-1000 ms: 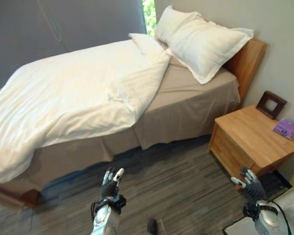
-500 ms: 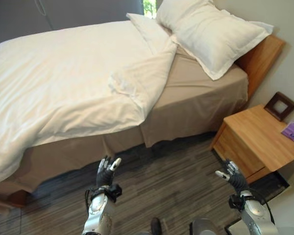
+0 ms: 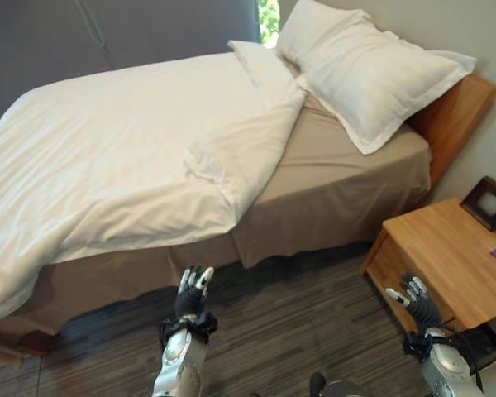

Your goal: Making the bed.

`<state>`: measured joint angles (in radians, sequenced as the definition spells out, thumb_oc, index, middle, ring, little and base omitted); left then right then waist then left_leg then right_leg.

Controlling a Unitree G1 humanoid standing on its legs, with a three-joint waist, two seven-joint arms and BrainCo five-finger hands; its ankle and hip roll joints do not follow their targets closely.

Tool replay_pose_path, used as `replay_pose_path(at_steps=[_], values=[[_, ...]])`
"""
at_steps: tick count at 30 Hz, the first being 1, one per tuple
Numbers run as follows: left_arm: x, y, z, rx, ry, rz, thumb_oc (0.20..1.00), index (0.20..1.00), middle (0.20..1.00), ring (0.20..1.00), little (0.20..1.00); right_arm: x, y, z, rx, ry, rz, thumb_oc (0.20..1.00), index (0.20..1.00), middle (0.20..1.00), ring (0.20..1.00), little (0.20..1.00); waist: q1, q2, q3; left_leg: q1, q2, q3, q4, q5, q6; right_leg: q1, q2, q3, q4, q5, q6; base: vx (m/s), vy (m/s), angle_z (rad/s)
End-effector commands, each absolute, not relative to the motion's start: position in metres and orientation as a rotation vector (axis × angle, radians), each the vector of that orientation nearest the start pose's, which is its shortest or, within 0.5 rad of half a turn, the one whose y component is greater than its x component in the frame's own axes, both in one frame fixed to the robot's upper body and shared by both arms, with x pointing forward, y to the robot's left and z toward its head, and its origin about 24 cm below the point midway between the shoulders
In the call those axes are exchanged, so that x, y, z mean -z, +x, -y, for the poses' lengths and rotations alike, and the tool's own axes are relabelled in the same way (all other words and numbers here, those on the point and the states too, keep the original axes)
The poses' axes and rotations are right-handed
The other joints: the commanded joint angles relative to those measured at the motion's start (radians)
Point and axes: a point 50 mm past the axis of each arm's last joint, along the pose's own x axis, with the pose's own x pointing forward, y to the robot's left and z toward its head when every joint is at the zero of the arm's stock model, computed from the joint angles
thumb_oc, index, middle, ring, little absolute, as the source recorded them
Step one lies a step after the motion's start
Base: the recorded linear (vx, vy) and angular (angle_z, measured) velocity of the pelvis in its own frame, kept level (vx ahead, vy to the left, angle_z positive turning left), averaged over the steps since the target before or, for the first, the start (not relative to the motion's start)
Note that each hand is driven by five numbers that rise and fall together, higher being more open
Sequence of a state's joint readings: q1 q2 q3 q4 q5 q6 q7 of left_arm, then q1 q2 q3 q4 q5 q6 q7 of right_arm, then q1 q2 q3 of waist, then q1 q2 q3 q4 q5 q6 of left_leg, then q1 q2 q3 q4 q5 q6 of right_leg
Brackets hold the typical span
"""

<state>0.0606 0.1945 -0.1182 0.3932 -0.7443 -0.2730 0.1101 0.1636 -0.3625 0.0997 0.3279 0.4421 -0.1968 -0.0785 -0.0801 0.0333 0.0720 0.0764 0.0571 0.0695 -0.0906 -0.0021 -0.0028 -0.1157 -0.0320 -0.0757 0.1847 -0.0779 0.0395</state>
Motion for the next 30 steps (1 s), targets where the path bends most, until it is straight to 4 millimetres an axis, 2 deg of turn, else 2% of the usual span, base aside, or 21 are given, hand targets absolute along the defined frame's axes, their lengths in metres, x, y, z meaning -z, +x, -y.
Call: replay_pose_path(at_steps=[1,4,5,7,8,9,11,13,14,16,17,18,20,21,24,27,30], values=[[0.024,0.225,-0.225,-0.343,-0.477,-0.121,1.0,1.0,1.0,1.0,1.0,0.02,0.206,0.223,0.126,0.108,-0.179,1.0,1.0,1.0,1.0,1.0,0.01,-0.069,0.029,-0.019,-0.004,0.048,0.004,0.051,-0.045,0.186,-0.084,-0.029,-0.197,0.06,0.095,0.06,0.097,0.01],[0.033,0.212,-0.233,-0.401,-0.476,-0.156,1.0,1.0,1.0,1.0,1.0,0.023,0.207,0.217,0.09,0.106,-0.199,1.0,1.0,1.0,1.0,1.0,0.028,-0.077,0.044,-0.023,-0.018,0.045,0.02,0.033,-0.031,0.181,-0.1,-0.015,-0.184,0.063,0.103,0.04,0.149,0.01],[0.037,0.205,-0.241,-0.438,-0.468,-0.169,1.0,1.0,1.0,1.0,1.0,0.023,0.206,0.217,0.082,0.102,-0.205,1.0,1.0,1.0,1.0,1.0,0.037,-0.082,0.05,-0.029,-0.026,0.045,0.033,0.02,-0.023,0.175,-0.111,-0.009,-0.173,0.065,0.111,0.03,0.156,0.0],[0.037,0.203,-0.245,-0.452,-0.462,-0.168,1.0,1.0,1.0,1.0,1.0,0.024,0.206,0.219,0.086,0.097,-0.209,1.0,1.0,1.0,1.0,1.0,0.041,-0.085,0.053,-0.036,-0.03,0.044,0.051,0.01,-0.019,0.172,-0.117,-0.009,-0.164,0.063,0.114,0.03,0.144,-0.05],[0.036,0.201,-0.253,-0.49,-0.469,-0.152,1.0,1.0,1.0,1.0,1.0,0.022,0.209,0.221,0.095,0.091,-0.202,1.0,1.0,1.0,1.0,1.0,0.054,-0.092,0.064,-0.051,-0.044,0.035,0.09,-0.016,-0.002,0.152,-0.135,-0.001,-0.106,0.059,0.127,0.02,0.205,-0.03],[0.034,0.202,-0.258,-0.521,-0.47,-0.135,1.0,1.0,1.0,1.0,1.0,0.019,0.216,0.218,0.082,0.077,-0.184,1.0,1.0,1.0,1.0,1.0,0.066,-0.091,0.078,-0.048,-0.046,0.045,0.099,-0.031,0.012,0.1,-0.154,-0.01,-0.014,0.081,0.142,0.02,0.252,0.02],[0.03,0.204,-0.26,-0.53,-0.467,-0.116,1.0,1.0,1.0,1.0,1.0,0.015,0.22,0.215,0.074,0.082,-0.164,1.0,1.0,1.0,1.0,1.0,0.066,-0.089,0.096,-0.037,-0.055,0.056,0.104,-0.039,0.02,0.052,-0.175,0.006,0.09,0.154,0.167,0.01,0.169,-0.15],[0.029,0.207,-0.26,-0.513,-0.453,-0.115,1.0,1.0,1.0,1.0,1.0,0.015,0.22,0.213,0.065,0.087,-0.163,1.0,1.0,1.0,1.0,1.0,0.06,-0.081,0.109,-0.025,-0.059,0.034,0.119,-0.05,0.028,0.012,-0.181,0.027,0.204,0.21,0.163,0.08,0.11,-0.12],[0.027,0.209,-0.259,-0.493,-0.435,-0.116,1.0,1.0,1.0,1.0,1.0,0.016,0.22,0.212,0.055,0.089,-0.163,1.0,1.0,1.0,1.0,1.0,0.049,-0.078,0.116,-0.016,-0.059,0.015,0.121,-0.056,0.03,-0.02,-0.164,0.048,0.233,0.222,0.153,0.14,0.06,0.08],[0.027,0.209,-0.258,-0.476,-0.421,-0.119,1.0,1.0,1.0,1.0,1.0,0.017,0.22,0.209,0.044,0.099,-0.172,1.0,1.0,1.0,1.0,1.0,0.035,-0.068,0.12,0.011,-0.052,-0.006,0.111,-0.066,0.028,-0.079,-0.129,0.062,0.213,0.195,0.139,0.14,0.029,0.35],[0.027,0.209,-0.258,-0.476,-0.421,-0.119,1.0,1.0,1.0,1.0,1.0,0.017,0.22,0.209,0.044,0.098,-0.172,1.0,1.0,1.0,1.0,1.0,0.034,-0.068,0.122,0.014,-0.052,-0.007,0.11,-0.068,0.028,-0.077,-0.129,0.06,0.216,0.191,0.139,0.24,-0.019,0.48],[0.028,0.209,-0.257,-0.473,-0.432,-0.122,1.0,1.0,1.0,1.0,1.0,0.019,0.218,0.207,0.033,0.11,-0.182,1.0,1.0,1.0,1.0,1.0,0.017,-0.065,0.122,0.053,-0.055,-0.034,0.09,-0.08,0.02,-0.101,-0.111,0.056,0.131,0.176,0.133,0.37,-0.075,0.41],[0.035,0.209,-0.251,-0.448,-0.439,-0.146,1.0,1.0,1.0,1.0,1.0,0.022,0.21,0.212,0.025,0.077,-0.197,1.0,1.0,1.0,1.0,1.0,-0.039,-0.078,0.119,0.132,-0.078,-0.117,0.047,-0.107,0.01,-0.144,-0.016,0.135,-0.097,0.205,0.153,0.55,-0.16,0.75],[0.037,0.208,-0.248,-0.437,-0.412,-0.158,1.0,1.0,1.0,1.0,1.0,0.023,0.205,0.216,0.034,0.07,-0.204,1.0,1.0,1.0,1.0,1.0,-0.041,-0.085,0.107,0.131,-0.08,-0.152,0.068,-0.115,-0.001,-0.119,-0.013,0.154,-0.081,0.178,0.138,0.39,-0.222,1.18],[0.041,0.205,-0.241,-0.429,-0.45,-0.169,1.0,1.0,1.0,1.0,1.0,0.025,0.206,0.216,0.034,0.069,-0.216,1.0,1.0,1.0,1.0,1.0,-0.036,-0.089,0.088,0.133,-0.07,-0.146,0.077,-0.12,-0.008,-0.087,-0.01,0.16,-0.076,0.177,0.12,0.18,-0.169,0.83],[0.045,0.204,-0.236,-0.442,-0.528,-0.174,1.0,1.0,1.0,1.0,1.0,0.018,0.211,0.226,0.072,0.106,-0.182,1.0,1.0,1.0,1.0,1.0,-0.032,-0.072,0.055,0.126,-0.042,-0.151,0.087,-0.094,-0.028,-0.041,0.001,0.125,-0.136,0.176,0.101,0.2,-0.179,0.29],[0.042,0.211,-0.229,-0.397,-0.517,-0.174,1.0,1.0,1.0,1.0,1.0,0.012,0.213,0.234,0.097,0.101,-0.155,1.0,1.0,1.0,1.0,1.0,-0.038,-0.048,0.046,0.116,-0.01,-0.175,0.104,-0.053,-0.053,-0.028,0.013,0.103,-0.111,0.132,0.076,0.15,-0.141,0.33]])
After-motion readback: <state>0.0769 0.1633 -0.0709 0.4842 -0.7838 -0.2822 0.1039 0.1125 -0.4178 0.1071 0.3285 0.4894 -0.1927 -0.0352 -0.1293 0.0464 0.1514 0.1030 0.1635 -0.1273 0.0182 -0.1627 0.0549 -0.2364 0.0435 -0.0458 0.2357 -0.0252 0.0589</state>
